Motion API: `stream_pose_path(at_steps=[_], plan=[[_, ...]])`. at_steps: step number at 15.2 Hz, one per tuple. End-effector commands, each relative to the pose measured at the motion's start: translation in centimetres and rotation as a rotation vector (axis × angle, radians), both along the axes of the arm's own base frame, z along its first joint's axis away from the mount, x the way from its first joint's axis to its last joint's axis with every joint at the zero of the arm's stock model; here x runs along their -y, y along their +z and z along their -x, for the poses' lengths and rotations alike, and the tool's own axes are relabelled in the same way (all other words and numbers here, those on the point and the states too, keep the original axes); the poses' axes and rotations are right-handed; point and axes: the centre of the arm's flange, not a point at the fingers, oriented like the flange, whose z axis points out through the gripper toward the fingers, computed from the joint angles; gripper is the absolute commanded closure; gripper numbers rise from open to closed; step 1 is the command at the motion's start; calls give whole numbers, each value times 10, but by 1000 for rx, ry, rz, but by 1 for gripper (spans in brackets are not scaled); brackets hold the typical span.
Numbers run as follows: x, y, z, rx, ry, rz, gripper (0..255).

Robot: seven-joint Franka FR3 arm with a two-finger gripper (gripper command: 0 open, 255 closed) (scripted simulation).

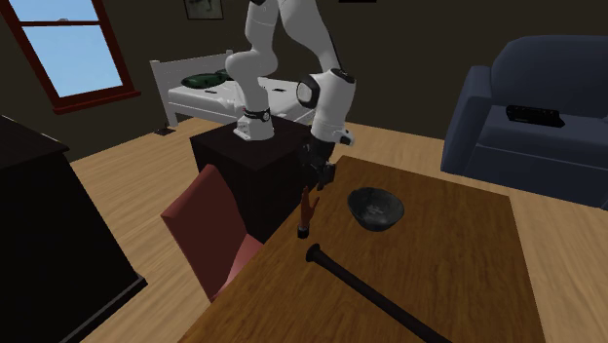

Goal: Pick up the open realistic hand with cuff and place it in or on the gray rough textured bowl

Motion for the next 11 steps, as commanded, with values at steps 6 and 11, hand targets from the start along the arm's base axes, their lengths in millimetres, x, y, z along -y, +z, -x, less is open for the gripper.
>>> stream_pose_path(at_steps=[6,11], plan=[[4,-48,-20,-19,96,-7,0],[8,-72,-16,-19,96,-7,0]])
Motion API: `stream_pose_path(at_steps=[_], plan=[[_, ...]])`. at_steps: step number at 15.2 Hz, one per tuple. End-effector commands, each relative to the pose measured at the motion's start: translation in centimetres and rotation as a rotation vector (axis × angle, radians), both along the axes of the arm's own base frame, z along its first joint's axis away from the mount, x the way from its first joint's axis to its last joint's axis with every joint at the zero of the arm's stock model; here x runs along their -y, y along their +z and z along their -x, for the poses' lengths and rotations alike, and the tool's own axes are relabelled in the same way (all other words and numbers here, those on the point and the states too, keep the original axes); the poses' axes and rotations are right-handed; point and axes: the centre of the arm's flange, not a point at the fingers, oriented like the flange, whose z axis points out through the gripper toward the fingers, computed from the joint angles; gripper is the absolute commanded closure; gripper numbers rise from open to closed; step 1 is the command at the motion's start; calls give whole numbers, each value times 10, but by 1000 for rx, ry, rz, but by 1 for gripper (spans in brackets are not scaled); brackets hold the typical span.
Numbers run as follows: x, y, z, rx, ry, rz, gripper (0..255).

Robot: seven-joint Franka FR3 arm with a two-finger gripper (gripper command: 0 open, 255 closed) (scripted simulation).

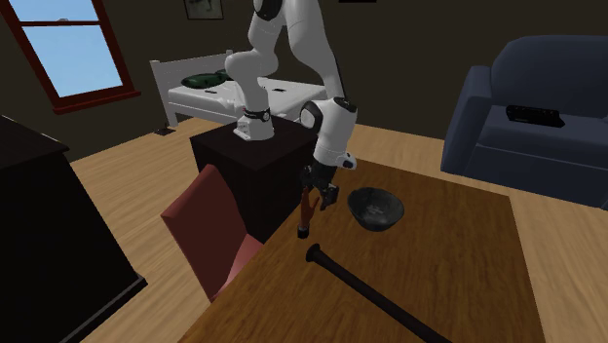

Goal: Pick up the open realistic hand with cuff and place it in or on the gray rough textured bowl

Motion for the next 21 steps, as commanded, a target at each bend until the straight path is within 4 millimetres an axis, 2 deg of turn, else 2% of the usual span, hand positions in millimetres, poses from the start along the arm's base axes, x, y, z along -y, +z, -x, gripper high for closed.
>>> stream_pose_path(at_steps=[1,7,8,17,21], plan=[[1,-2,1,1,0,0,0],[1,-2,1,1,0,0,0],[1,-2,1,1,0,0,255],[1,-2,1,1,0,0,255],[1,19,1,1,0,0,255]])
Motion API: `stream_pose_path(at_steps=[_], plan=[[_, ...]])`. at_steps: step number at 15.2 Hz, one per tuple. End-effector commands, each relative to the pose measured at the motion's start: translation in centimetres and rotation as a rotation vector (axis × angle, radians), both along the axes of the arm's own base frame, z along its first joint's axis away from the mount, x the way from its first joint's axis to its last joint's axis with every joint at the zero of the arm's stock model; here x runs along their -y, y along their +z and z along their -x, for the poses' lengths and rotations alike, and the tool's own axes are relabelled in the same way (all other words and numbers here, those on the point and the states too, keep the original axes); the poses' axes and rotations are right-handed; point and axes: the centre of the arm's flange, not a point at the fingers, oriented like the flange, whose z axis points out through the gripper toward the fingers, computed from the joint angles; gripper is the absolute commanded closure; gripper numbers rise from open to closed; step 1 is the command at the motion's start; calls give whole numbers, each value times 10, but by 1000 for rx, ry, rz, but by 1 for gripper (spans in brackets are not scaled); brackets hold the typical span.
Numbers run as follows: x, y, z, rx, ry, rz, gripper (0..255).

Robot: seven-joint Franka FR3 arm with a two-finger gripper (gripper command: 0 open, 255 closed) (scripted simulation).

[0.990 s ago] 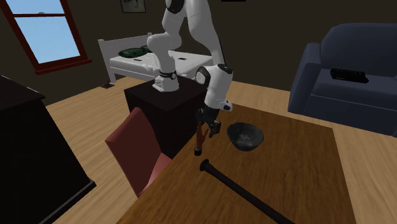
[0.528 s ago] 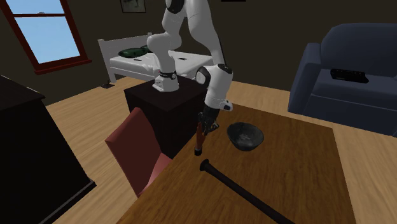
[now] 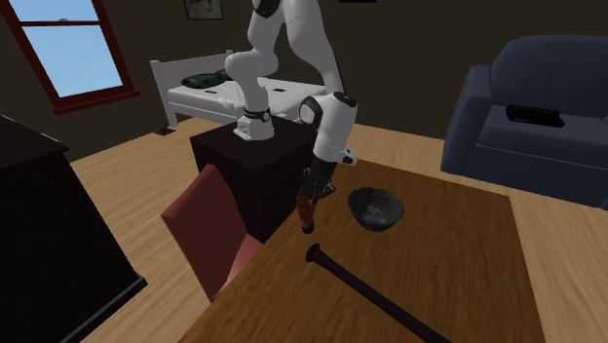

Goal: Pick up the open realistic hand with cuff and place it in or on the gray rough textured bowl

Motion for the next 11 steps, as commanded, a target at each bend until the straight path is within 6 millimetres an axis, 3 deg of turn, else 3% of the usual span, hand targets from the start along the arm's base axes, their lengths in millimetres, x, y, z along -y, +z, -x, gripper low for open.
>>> stream_pose_path(at_steps=[1,11], plan=[[0,11,-1,0,0,0,255],[0,63,-1,0,0,0,255]])
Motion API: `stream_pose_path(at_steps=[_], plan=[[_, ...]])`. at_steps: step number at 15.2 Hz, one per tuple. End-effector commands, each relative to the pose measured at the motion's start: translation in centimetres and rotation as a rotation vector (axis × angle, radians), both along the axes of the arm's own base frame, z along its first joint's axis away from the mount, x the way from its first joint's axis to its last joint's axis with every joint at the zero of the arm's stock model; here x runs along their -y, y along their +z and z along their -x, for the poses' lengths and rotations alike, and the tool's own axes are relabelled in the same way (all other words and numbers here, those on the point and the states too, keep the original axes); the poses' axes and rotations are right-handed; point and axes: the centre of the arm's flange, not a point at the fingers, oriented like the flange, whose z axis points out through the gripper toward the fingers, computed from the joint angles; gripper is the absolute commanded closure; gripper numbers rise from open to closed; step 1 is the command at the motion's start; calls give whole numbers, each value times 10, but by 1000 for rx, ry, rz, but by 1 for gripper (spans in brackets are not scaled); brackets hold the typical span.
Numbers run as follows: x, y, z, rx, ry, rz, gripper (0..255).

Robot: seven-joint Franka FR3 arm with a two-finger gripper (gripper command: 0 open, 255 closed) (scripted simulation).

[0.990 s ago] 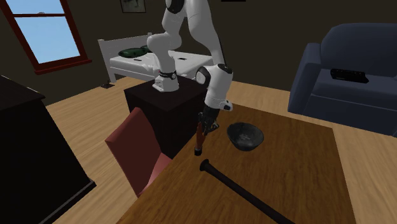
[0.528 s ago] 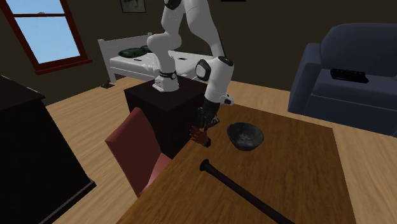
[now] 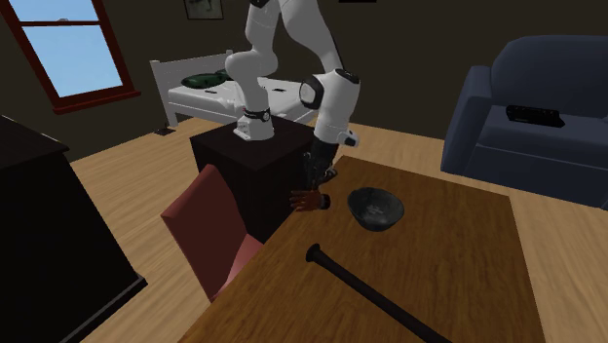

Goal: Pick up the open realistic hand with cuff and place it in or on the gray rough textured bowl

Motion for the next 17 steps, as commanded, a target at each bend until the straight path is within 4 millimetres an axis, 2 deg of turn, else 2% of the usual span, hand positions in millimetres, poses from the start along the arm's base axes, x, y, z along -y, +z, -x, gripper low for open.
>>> stream_pose_path(at_steps=[1,17], plan=[[1,10,0,0,0,0,255],[1,95,0,0,0,0,255]])
